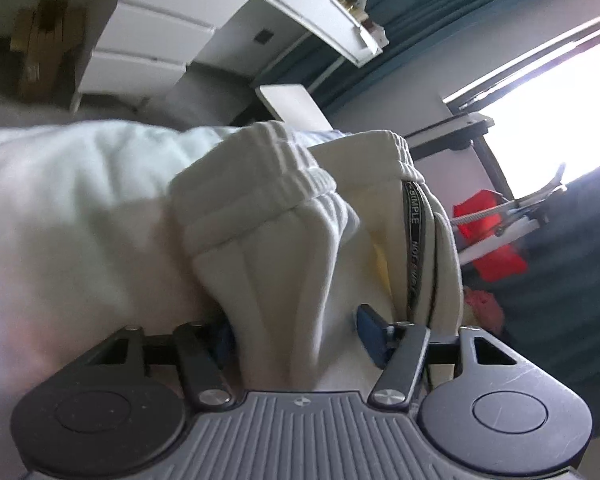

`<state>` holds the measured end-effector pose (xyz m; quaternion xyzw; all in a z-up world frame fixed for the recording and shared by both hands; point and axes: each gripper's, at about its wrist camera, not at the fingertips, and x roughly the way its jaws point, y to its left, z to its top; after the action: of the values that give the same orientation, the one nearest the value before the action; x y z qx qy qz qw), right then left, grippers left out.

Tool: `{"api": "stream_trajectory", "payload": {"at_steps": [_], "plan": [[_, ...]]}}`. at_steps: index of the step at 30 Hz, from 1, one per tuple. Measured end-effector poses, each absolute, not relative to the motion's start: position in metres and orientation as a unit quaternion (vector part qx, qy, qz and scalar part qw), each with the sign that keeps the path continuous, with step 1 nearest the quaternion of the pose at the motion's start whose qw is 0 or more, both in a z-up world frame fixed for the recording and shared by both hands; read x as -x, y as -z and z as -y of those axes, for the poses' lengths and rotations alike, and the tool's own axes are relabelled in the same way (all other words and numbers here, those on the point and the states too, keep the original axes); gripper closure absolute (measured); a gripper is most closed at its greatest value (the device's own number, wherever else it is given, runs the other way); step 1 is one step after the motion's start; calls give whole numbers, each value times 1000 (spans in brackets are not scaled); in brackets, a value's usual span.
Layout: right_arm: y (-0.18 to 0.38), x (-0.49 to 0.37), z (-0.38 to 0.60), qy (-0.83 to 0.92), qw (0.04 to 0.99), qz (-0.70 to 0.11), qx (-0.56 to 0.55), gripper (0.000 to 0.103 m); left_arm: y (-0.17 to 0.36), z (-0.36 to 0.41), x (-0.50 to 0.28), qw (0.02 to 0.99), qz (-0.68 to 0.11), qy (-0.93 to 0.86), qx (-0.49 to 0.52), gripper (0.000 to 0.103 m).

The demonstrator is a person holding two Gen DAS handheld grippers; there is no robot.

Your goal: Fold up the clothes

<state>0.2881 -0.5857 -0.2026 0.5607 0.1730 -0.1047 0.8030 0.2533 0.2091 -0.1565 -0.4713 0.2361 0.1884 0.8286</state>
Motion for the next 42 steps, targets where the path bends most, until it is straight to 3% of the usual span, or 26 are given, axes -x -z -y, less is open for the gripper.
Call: {"api": "stream_trajectory", "payload": {"at_steps": [4,6,8,12,15,25,30,35,36,37,39,42], "plan": [[204,-302,598,133,814,-136,-549,55,153,-204,-267,836,-225,-217,451,65],[207,-303,606,154,805,-120,-560,56,151,-204,-271,833,-212,-221,461,82],[209,-301,612,165,791,-109,-579,56,140,-204,-271,838,-194,-215,462,87],[209,-294,616,172,774,-99,-602,56,111,-205,-272,850,-154,-190,466,90],[201,-294,616,186,795,-127,-563,97,94,-201,-258,855,-133,-174,471,90],[162,-205,625,179,814,-120,-539,98,68,-224,-154,836,-124,-160,510,91],[166,-168,613,185,786,-173,-563,97,52,-238,-89,843,-136,-173,491,90],[161,-153,605,192,784,-236,-541,90,64,-261,-76,843,-238,-170,452,85],[161,-149,605,199,776,-247,-545,79,70,-267,-77,836,-267,-164,450,82],[162,-144,604,208,765,-259,-552,61,75,-274,-79,829,-296,-157,447,79],[159,-135,601,216,752,-269,-562,40,82,-283,-77,821,-342,-131,439,71],[144,-118,588,221,757,-271,-552,36,75,-286,-66,832,-373,-114,395,59]]}}
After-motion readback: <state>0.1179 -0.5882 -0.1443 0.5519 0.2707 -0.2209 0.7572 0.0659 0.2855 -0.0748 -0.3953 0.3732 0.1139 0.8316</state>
